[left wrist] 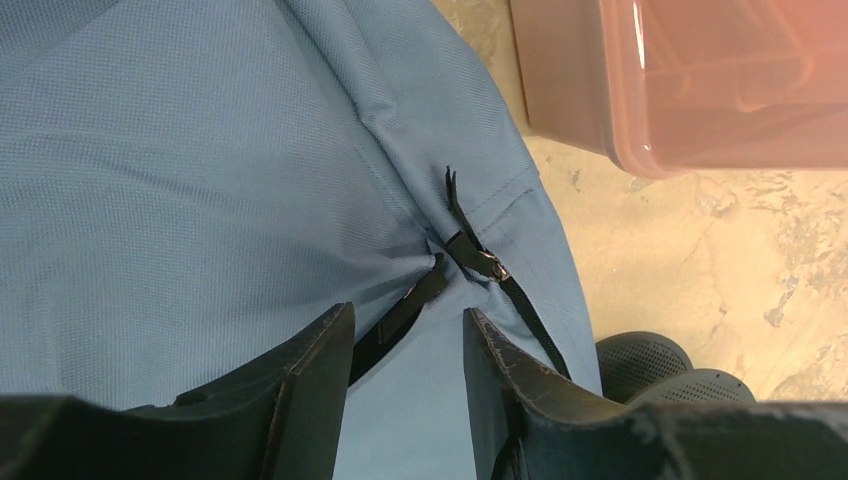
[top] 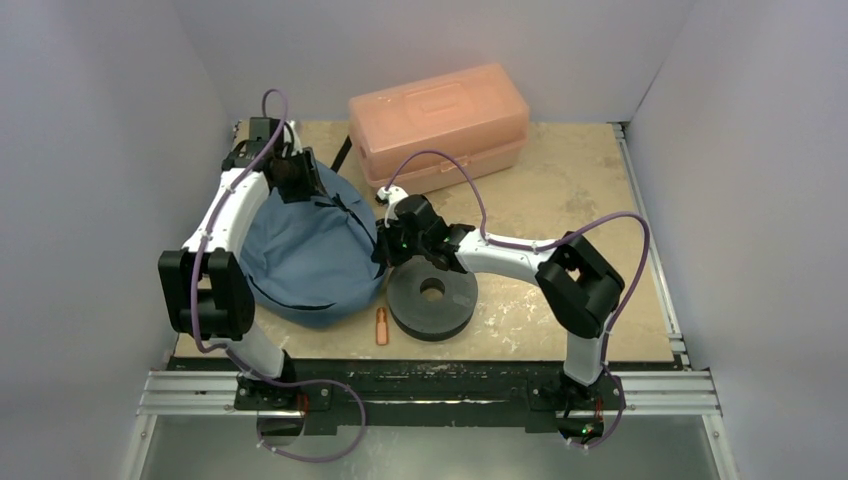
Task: Pack the student bag
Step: Unzip the student bag at the center of the board.
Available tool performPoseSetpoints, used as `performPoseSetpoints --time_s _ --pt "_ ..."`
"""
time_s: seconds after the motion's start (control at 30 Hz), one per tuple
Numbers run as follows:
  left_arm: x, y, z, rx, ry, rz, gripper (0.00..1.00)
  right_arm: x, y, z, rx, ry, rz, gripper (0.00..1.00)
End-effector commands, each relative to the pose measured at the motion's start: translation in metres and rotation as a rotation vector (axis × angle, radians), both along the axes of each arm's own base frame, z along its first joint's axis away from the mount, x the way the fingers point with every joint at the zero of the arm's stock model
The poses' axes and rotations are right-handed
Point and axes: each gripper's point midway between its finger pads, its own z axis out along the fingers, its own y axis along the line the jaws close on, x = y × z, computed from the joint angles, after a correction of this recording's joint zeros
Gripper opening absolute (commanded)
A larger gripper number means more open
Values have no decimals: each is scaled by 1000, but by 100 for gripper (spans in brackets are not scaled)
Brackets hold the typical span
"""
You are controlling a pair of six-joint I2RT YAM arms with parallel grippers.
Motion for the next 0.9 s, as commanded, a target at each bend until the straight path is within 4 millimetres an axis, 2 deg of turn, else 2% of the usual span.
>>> performPoseSetpoints --time_s 0.0,0.13,0.37,0.43,0.5,0.53,0.63,0.8,0.87 --pt "5 5 -7 24 -5 -4 42 -8 8 31 75 -42 49 0" --pt "7 1 -15 4 4 -20 33 -8 8 29 75 -37 49 0" --pt "8 0 -22 -2 21 -26 24 -10 7 29 78 -32 45 0" --pt "7 -1 -22 -4 21 -29 18 -10 7 28 79 -29 44 0" --pt "6 -2 -21 -3 22 -40 1 -8 5 26 74 -25 27 0" --pt "4 0 -20 4 23 -40 0 -6 3 23 66 -19 4 0" --pt "-10 11 -16 63 38 -8 0 2 -8 14 40 12 -111 0" --pt "-50 36 -18 175 76 75 0 4 -35 -4 60 98 -339 0" --pt "-65 56 -24 213 101 132 0 6 -48 -17 53 115 -430 0"
